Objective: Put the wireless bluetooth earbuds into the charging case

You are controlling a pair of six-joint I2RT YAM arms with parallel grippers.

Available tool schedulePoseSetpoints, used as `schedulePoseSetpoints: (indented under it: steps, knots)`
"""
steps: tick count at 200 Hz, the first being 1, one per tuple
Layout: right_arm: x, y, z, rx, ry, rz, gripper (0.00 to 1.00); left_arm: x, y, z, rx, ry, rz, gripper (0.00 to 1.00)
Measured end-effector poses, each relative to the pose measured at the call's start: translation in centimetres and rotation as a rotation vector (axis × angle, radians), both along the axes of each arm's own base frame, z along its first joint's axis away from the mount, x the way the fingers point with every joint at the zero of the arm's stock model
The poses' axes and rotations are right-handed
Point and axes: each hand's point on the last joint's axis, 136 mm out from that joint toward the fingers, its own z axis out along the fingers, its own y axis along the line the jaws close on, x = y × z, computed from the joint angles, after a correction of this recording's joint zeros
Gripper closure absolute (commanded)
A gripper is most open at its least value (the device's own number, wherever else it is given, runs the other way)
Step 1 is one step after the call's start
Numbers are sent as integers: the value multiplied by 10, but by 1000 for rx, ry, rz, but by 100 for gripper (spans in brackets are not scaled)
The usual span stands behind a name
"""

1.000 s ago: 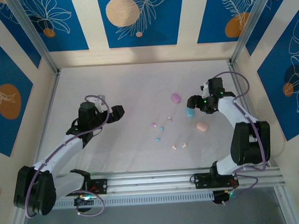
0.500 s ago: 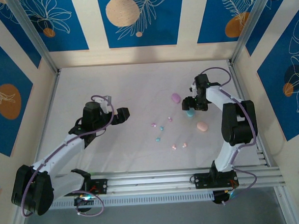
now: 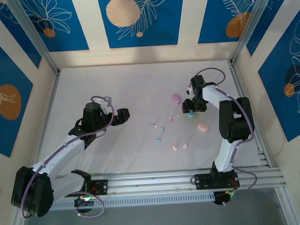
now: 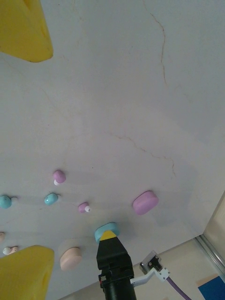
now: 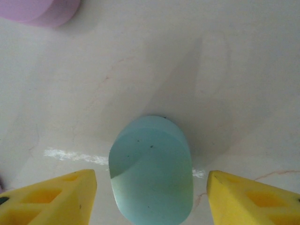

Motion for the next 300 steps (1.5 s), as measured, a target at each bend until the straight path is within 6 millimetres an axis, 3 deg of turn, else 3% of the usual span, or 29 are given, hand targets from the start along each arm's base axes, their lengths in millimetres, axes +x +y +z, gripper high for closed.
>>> schedulePoseSetpoints:
  steps: [68, 107, 122, 141, 156, 169, 194, 214, 229, 248, 277, 300]
  knots:
    - [-4, 3, -15, -20, 37, 25, 48, 2, 3, -1, 2, 8, 28, 0]
    - [-4, 4, -18, -37, 41, 36, 66, 4, 5, 5, -1, 7, 46, 0]
    - [-3, 5, -16, -43, 29, 46, 73, 3, 5, 8, -9, 2, 43, 5]
    - [-4, 12, -8, -47, -10, 67, 73, 1, 1, 14, -38, -2, 26, 10]
    - [-9, 24, 16, -31, -85, 100, 73, -1, -4, 22, -68, -2, 6, 14]
    - [-14, 43, 51, 17, -201, 151, 73, -1, -10, 33, -102, -10, -16, 17]
    - [-38, 93, 150, 216, -555, 336, 74, -3, -31, 71, -169, -59, -89, 18]
    - [-74, 121, 207, 347, -810, 535, 74, -10, -54, 104, -223, -110, -168, 17]
    - [-99, 135, 222, 391, -914, 678, 74, -17, -72, 124, -256, -128, -230, 17]
    - [-120, 150, 225, 411, -963, 817, 75, -29, -95, 143, -287, -150, -312, 20]
    - [-131, 164, 225, 406, -984, 920, 75, -47, -130, 156, -297, -152, -426, 25]
    - [-135, 172, 227, 407, -1014, 957, 75, -60, -155, 152, -273, -129, -503, 27]
